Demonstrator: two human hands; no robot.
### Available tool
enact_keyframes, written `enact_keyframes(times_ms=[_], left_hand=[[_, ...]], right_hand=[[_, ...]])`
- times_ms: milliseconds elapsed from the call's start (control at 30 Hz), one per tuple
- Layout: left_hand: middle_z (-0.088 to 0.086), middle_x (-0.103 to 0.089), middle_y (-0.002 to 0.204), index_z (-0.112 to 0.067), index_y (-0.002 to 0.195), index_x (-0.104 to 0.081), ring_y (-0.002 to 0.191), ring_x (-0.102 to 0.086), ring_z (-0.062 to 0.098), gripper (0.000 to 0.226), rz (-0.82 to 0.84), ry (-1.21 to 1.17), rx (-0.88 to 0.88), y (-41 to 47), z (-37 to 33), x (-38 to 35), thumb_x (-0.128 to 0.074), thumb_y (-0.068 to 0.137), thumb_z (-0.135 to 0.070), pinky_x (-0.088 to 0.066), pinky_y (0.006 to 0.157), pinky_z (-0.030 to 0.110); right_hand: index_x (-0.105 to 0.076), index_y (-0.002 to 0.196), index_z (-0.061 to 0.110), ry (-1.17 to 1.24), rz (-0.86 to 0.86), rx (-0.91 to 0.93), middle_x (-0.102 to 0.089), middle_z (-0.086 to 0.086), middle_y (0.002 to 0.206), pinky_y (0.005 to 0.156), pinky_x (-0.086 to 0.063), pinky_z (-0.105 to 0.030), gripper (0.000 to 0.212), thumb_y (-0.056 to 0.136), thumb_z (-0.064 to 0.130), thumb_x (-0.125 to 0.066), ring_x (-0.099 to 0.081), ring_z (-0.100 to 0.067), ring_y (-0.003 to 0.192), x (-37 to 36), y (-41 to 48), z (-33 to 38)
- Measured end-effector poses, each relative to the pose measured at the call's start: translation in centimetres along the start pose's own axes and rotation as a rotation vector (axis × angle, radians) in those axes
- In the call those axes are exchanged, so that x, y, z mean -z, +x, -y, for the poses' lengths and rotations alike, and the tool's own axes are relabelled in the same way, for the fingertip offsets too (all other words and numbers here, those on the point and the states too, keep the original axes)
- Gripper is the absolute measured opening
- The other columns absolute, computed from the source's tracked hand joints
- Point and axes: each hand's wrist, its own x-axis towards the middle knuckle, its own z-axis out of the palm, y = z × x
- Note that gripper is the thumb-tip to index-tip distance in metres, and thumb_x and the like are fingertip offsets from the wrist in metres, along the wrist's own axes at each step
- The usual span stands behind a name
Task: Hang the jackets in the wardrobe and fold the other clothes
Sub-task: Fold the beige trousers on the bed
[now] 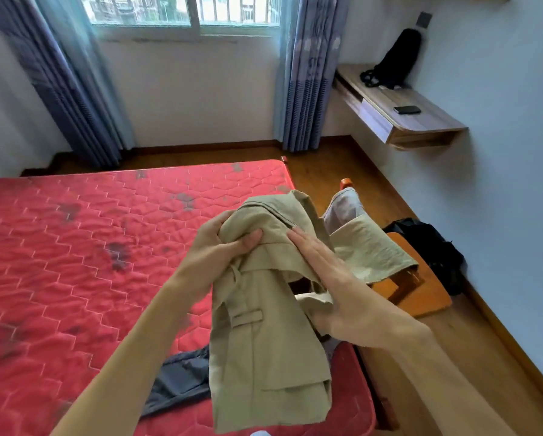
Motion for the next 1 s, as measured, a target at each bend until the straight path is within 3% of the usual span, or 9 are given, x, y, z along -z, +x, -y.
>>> enact_keyframes(times_ms=[100,167,267,333,433,533,633,800,1000], left_hand=[[0.009,-0.074,0.117,-0.016,0.124,-0.066,0.106,-0.071,0.024,0.049,0.06,-0.033,0.167,-2.0,-1.1,0.4,-0.082,0.078,-0.022,-0.057,0.088,0.035],[0.006,-0.073,0.119,-0.022,0.126,-0.065,0.107,-0.071,0.022,0.052,0.08,0.02,0.246,-3.8,-1.5,0.5,-0.082,0.078,-0.031,-0.057,0.091,0.036],[0.004,-0.073,0.119,-0.036,0.134,-0.056,0.103,-0.072,0.026,0.082,0.056,0.178,0.303,-6.7,-1.0,0.9,-0.085,0.063,-0.063,-0.057,0.093,0.043],[0.005,-0.076,0.104,-0.039,0.141,-0.047,0.087,-0.072,0.03,0.111,-0.004,0.188,0.314,-9.0,0.1,1.3,-0.084,0.044,-0.077,-0.058,0.08,0.044],[-0.005,-0.07,0.126,-0.038,0.148,-0.034,0.109,-0.069,0.008,0.128,0.017,0.194,0.268,-13.2,1.5,1.1,-0.08,0.038,-0.084,-0.058,0.092,0.033],[-0.034,-0.065,0.111,-0.023,0.139,-0.043,0.104,-0.063,-0.011,0.106,0.043,0.248,0.201,-16.1,2.7,-0.5,-0.088,0.049,-0.053,-0.052,0.081,0.012],[-0.022,-0.07,0.096,-0.027,0.114,-0.054,0.093,-0.068,-0.002,0.076,-0.1,0.326,0.115,-17.1,4.9,-0.6,-0.095,0.05,-0.029,-0.052,0.076,0.016],[-0.011,-0.069,0.112,-0.03,0.137,-0.047,0.11,-0.067,0.01,0.089,-0.27,0.438,-0.006,-18.6,7.8,3.2,-0.09,0.061,-0.018,-0.052,0.086,0.022],[-0.007,-0.075,0.078,-0.036,0.104,-0.063,0.07,-0.067,0.015,0.038,-0.51,0.695,-0.135,-20.5,7.4,16.4,-0.057,0.083,-0.006,-0.052,0.065,0.035]], right_hand=[[-0.033,0.152,0.021,-0.068,-0.22,0.084,-0.04,0.006,0.154,0.113,-0.038,-0.045,0.089,0.074,-0.007,-0.07,-0.035,-0.012,0.144,-1.4,0.0,-0.2],[-0.052,0.133,0.023,-0.053,-0.441,0.104,-0.063,0.009,0.124,0.093,-0.052,-0.044,0.06,0.081,-0.003,-0.065,-0.06,-0.013,0.115,-1.4,0.0,0.1],[-0.057,0.109,0.022,0.035,-0.646,0.028,-0.066,0.016,0.086,0.068,-0.053,-0.031,0.023,0.089,0.02,-0.069,-0.065,-0.009,0.078,0.6,1.2,2.3],[-0.063,0.1,0.02,0.004,-0.739,0.017,-0.069,0.012,0.077,0.066,-0.054,-0.031,0.026,0.082,0.031,-0.079,-0.067,-0.012,0.071,2.1,2.9,4.2],[-0.069,0.092,0.016,0.007,-0.672,0.116,-0.071,0.003,0.075,0.067,-0.055,-0.036,0.022,0.079,0.03,-0.079,-0.067,-0.013,0.069,2.3,5.3,7.2],[-0.069,0.09,0.012,0.099,-0.633,0.191,-0.07,0.001,0.074,0.067,-0.054,-0.036,0.017,0.08,0.023,-0.076,-0.065,-0.013,0.067,1.2,7.3,10.5],[-0.068,0.09,0.011,0.097,-0.651,0.251,-0.071,-0.001,0.074,0.067,-0.054,-0.041,0.018,0.081,0.024,-0.073,-0.066,-0.018,0.068,0.6,8.9,13.7],[-0.07,0.092,0.008,0.02,-0.706,0.329,-0.072,-0.003,0.076,0.069,-0.053,-0.036,0.021,0.081,0.025,-0.073,-0.066,-0.017,0.07,0.4,10.8,17.7],[-0.069,0.097,0.013,-0.106,-0.726,0.294,-0.065,0.012,0.083,0.072,-0.049,-0.017,0.024,0.083,0.033,-0.074,-0.06,-0.003,0.074,-0.3,12.9,21.3]])
